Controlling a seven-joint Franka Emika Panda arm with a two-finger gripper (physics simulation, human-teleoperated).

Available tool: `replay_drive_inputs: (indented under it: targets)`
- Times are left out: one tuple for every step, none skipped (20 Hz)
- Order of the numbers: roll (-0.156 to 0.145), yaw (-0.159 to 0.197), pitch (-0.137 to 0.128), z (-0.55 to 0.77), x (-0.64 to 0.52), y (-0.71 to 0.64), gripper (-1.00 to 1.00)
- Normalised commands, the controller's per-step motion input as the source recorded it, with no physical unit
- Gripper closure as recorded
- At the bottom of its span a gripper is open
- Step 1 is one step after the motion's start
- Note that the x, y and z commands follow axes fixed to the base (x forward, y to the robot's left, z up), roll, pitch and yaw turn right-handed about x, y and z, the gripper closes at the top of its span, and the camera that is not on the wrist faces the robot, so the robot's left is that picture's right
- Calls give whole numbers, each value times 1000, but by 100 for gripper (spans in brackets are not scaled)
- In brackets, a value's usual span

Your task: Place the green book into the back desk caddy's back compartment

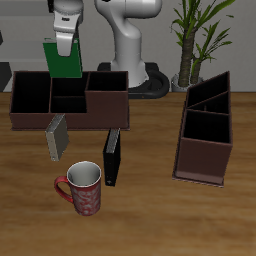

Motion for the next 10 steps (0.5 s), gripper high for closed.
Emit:
replay_drive_inputs:
  targets:
    - [-7,-12,-13,104,21,-46,100]
    - [-12,-4,-14,85,50,-8,100]
    - [-8,0,-12,34,-12,-37,100]
    - [19,-16,17,1,38,106,100]
    - [18,3,-3,-50,-1,75,100]
    - [31,34,23,-143,-16,172,100]
    - [26,-12,34,-90,-21,102,100]
    - [22,19,22,-115,-5,116,100]
    - [25,38,23,-124,16,122,100]
    - [22,5,29,-161,-15,67,100]
